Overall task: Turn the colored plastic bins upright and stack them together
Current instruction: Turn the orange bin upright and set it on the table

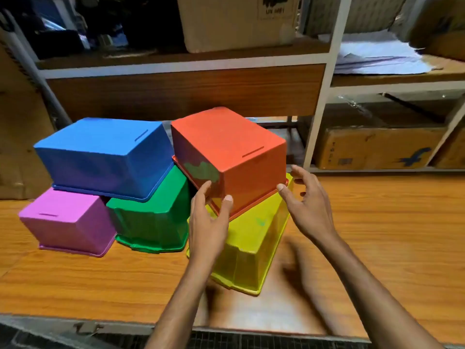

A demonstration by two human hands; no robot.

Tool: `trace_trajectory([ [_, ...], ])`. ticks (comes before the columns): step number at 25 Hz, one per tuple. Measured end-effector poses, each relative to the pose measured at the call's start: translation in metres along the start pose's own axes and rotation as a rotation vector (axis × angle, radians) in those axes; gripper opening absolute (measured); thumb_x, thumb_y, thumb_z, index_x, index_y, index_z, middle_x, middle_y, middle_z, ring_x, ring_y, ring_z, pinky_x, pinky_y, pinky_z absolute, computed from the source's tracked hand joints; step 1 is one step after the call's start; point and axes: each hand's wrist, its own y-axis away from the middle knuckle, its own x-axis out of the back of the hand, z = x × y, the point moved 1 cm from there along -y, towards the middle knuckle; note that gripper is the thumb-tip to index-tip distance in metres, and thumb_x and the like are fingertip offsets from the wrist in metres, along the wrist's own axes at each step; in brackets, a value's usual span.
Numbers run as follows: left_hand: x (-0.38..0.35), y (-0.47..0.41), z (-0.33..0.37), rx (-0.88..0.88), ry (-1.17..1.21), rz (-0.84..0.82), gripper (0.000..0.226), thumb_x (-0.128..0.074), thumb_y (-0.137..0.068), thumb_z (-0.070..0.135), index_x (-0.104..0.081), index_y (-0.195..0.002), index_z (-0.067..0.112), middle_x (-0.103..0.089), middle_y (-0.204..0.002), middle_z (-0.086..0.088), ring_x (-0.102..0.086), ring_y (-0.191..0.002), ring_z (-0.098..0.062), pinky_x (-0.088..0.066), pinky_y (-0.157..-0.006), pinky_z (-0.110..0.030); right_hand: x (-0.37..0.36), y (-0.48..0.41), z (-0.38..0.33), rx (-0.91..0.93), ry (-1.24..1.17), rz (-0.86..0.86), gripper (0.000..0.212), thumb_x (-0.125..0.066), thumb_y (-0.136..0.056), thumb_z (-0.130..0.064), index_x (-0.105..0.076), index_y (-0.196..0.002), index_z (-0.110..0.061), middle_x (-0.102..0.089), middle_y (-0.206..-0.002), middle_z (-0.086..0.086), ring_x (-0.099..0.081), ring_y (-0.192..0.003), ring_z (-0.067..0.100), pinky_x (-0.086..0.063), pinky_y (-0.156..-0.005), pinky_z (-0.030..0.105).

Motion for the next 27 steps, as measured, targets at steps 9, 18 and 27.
trace_trajectory([
  [9,-0.036,-0.007,-0.007,0.079,-0.004,0.023,0.076,-0.066,-0.095,0.047,-0.026,-0.159,0.039,-0.043,-0.158,0.008,-0.046,-0.141,-0.013,-0.044,-0.114,-0.042,-0.018,-0.076,0.032,-0.002,-0.077,-0.346,0.077,-0.079,-0.085,-0.039,-0.04,-0.151,-0.038,-0.061,-0.14,-0.011,-0.055,-0.121,0.006,-0.051,-0.103,0.039],
  [18,-0.018,0.009,0.025,0.002,0.09,0.112,0.06,-0.068,-0.096,0.029,-0.038,-0.143,0.052,-0.045,-0.146,0.02,-0.047,-0.129,0.006,-0.047,-0.106,-0.032,0.02,-0.073,0.026,0.076,-0.288,-0.369,0.083,-0.082,-0.085,-0.026,-0.038,-0.153,-0.04,-0.053,-0.136,-0.027,-0.05,-0.122,-0.009,-0.044,-0.092,0.016],
  [27,0.012,0.04,0.094,-0.191,0.219,-0.042,0.068,-0.068,-0.095,0.03,-0.036,-0.147,0.059,-0.044,-0.147,0.034,-0.044,-0.13,0.019,-0.046,-0.096,-0.008,0.103,-0.024,-0.031,0.197,-0.381,-0.233,0.095,-0.082,-0.086,-0.018,-0.025,-0.157,-0.046,-0.04,-0.15,-0.028,-0.044,-0.14,0.004,-0.048,-0.109,0.027],
])
